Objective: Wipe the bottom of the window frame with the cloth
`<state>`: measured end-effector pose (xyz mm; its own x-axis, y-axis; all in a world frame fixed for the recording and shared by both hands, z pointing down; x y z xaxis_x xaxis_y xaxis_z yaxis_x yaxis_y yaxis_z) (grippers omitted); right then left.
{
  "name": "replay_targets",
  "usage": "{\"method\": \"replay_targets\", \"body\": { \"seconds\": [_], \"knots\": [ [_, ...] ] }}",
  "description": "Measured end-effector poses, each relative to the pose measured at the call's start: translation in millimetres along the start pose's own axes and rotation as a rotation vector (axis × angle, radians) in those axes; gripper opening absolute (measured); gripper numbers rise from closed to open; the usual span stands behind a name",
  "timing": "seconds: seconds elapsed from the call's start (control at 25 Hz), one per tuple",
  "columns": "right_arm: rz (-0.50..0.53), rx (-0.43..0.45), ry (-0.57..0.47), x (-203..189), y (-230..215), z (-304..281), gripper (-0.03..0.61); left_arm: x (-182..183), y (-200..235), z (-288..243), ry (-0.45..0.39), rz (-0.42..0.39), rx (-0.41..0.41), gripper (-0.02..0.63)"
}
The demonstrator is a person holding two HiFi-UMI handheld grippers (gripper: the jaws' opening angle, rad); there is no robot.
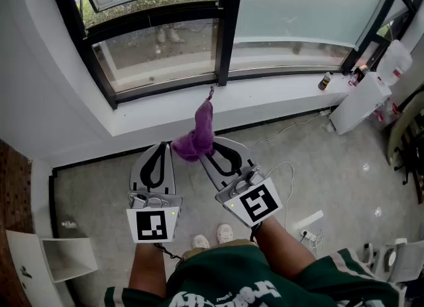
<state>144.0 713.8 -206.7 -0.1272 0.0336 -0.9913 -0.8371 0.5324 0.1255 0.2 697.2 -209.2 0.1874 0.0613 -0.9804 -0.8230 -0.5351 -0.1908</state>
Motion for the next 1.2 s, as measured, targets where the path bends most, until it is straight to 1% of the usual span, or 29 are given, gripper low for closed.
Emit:
{"method": "replay_targets", "body": {
  "seconds": [0.12,0.32,0.56,0.84,1.2],
  "knots": [
    [0.001,0.002,-0.004,-1,-1,-2,0.069,-4,1,-1,0.007,0.023,-0.012,0.006],
    [-0.002,0.004,-0.007,-2,-4,0,0.069,-2,-2,-3,-0.008,0.042,-0.021,0.006],
    [-0.029,0.024,-0.003,-7,-12,3,0.069,3,-8,-7,-0.004,0.038,0.001,0.006],
    [-0.023,0.043,-0.006,-10,-22,6,0.069,4,-18,-16,0.002,0.028,0.005,0.006],
    [-0.027,0.065,-0.026,-15,-47,14,0.069,7,-33,-34,0.006,0.009,0.028,0.006]
  ]
}}
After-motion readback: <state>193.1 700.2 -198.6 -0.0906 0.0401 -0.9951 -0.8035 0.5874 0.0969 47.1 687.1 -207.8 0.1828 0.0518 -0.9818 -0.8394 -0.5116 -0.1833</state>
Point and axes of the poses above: the fingertips, and each gripper's own axes: z backward along the fingers, y to its left, x out of its top, the point moved 7 cm from there along z, backward along the fingers, and after that the axes turned 8 degrees about y, right-handed, at the moved point
